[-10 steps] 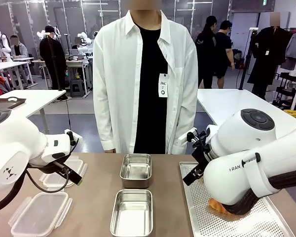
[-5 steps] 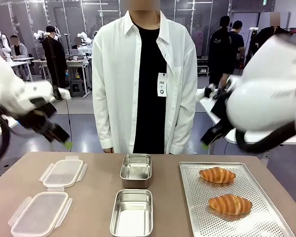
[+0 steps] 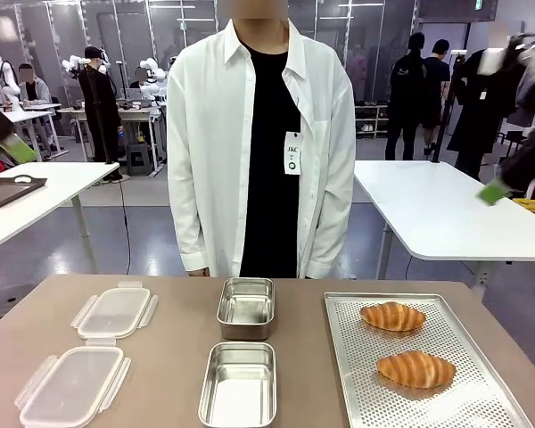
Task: Place the bread into the airtight container.
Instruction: Pick up a Butter Roll and place it into an empty Airtight Container.
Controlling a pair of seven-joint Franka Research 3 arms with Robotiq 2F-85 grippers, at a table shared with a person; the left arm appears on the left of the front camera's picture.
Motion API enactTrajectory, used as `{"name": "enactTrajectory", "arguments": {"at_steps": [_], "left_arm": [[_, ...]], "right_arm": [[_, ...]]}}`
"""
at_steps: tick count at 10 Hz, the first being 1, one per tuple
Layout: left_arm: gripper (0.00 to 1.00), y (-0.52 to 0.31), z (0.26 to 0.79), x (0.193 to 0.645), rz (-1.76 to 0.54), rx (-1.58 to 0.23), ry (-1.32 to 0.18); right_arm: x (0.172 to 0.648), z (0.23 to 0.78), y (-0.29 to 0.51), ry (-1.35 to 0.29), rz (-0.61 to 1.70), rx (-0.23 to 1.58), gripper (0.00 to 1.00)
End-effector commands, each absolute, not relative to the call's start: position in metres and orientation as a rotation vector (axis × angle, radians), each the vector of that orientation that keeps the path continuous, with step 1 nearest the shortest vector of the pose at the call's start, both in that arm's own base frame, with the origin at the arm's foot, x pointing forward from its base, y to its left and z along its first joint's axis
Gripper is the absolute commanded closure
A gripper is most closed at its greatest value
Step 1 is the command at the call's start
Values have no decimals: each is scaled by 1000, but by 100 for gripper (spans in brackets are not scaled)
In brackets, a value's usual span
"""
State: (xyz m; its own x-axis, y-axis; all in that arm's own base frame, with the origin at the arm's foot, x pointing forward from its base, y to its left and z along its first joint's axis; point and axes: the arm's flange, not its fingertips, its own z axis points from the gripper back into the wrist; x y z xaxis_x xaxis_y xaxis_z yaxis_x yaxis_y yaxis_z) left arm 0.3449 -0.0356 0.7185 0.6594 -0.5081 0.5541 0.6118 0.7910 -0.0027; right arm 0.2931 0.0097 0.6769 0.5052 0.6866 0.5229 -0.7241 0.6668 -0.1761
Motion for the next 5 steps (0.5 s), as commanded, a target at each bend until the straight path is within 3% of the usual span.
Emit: {"name": "enactTrajectory", "arguments": {"at_steps": [1,5], "left_arm": [[0,-13,740,317,-688,-238,-614],[0,14,756,284,-641,-326,-702]], "right_arm": [[265,690,-20,-612,928,133,0],[247,700,-49,-632,867,145,0]]}}
